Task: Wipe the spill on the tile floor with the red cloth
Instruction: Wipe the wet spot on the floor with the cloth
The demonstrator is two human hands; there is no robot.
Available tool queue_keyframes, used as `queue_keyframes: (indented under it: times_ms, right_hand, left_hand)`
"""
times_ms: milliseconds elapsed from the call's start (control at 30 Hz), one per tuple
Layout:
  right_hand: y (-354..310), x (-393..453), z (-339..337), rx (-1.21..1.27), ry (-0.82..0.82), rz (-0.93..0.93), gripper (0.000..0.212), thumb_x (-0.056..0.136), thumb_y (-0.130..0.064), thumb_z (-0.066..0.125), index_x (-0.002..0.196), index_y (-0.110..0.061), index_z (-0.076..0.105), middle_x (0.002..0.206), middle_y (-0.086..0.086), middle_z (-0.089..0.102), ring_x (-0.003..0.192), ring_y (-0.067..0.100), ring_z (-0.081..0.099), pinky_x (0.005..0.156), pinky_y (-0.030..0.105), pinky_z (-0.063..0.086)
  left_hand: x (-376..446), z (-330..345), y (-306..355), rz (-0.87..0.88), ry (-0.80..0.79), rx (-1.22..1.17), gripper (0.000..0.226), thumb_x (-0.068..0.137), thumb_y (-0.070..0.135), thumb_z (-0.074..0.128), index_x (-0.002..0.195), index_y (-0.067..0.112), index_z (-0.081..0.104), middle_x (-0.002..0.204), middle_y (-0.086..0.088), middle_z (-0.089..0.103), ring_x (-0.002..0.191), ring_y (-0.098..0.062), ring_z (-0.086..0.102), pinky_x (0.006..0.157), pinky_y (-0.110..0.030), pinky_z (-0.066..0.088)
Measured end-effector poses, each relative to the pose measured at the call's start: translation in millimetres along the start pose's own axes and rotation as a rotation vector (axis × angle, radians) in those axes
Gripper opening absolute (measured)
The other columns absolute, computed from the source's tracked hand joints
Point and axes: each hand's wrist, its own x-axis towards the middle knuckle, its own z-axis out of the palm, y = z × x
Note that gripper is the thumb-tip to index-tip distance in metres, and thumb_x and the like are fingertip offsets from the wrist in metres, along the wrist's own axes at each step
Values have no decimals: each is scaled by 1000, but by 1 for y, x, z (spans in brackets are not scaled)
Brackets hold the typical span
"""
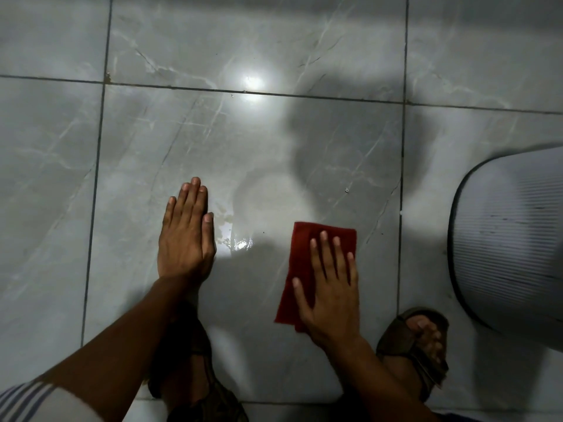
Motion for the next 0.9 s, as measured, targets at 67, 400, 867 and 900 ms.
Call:
queue_keyframes:
  times_ms: [67,400,867,900]
  right_hand:
    - [-7,23,-1,0,45,70,88,106,-58,45,176,-19,9,187,2,2,174,24,1,141,45,-3]
    - [-88,101,11,80,57,-103,84,108,-52,45,175,-15,14,186,7,13,173,24,6,141,47,1]
    - [-67,5,-23,297,21,198,76,110,-56,45,175,-28,17,184,1,16,171,17,14,140,39,12]
    - [-70,-2,-29,334,34,379,74,108,-55,49,172,-27,25,179,2,28,166,19,27,136,43,26]
  left_hand:
    - [0,0,0,2,5,5,60,115,28,29,173,20,20,184,2,16,172,-11,8,140,-37,7]
    - [1,-3,3,10,-10,6,60,114,28,28,173,18,21,184,1,17,172,-12,8,140,-38,8]
    - [24,-35,46,133,-48,-80,38,109,33,47,136,12,63,145,-13,63,138,-34,59,112,-52,43]
    - [31,-39,57,243,-87,-105,36,108,32,52,133,10,67,139,-14,67,129,-36,65,105,-52,48]
